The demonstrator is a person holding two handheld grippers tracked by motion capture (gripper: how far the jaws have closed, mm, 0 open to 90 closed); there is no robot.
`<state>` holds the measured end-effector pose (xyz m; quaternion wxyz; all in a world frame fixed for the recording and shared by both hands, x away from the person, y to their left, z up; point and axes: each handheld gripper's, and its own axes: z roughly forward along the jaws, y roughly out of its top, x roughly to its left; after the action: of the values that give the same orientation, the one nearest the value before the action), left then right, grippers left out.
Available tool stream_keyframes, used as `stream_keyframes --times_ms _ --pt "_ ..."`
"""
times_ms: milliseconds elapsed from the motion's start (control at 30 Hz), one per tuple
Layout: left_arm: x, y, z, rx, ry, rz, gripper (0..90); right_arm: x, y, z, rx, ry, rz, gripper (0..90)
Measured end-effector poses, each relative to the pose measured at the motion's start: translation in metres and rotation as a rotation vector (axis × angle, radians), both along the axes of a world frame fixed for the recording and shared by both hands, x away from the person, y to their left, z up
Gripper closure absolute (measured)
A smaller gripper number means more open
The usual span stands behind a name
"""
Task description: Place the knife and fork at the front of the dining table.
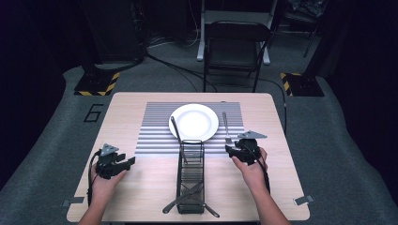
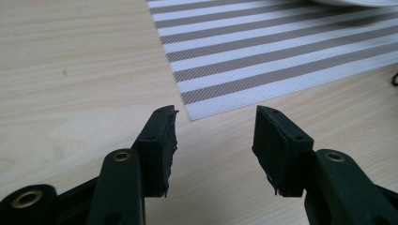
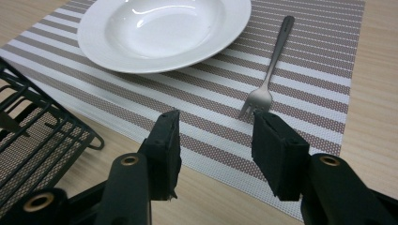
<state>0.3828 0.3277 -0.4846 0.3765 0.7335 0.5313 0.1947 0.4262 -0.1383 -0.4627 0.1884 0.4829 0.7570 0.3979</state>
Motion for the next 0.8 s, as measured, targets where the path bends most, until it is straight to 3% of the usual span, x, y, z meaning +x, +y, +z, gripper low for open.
stream_keyframes --times_ms 67,333,400,800 --pt "0.001 -0.006 0.009 -0.019 -0.007 -0.016 51.7 -0.002 -0.001 -0.001 0.000 -0.006 0.005 51.2" --pt "0.003 -0.031 0.042 -0.032 -0.036 -0.093 54.2 -0.006 0.001 -0.006 -0.014 -0.024 0.037 51.7" --pt "0.003 -0.037 0.048 -0.054 -0.043 -0.105 54.7 -0.007 0.003 -0.007 -0.012 -0.021 0.044 52.3" --pt "0.002 -0.071 0.085 -0.028 -0.072 -0.226 57.7 -0.011 0.005 -0.009 -0.035 -0.035 0.031 50.4"
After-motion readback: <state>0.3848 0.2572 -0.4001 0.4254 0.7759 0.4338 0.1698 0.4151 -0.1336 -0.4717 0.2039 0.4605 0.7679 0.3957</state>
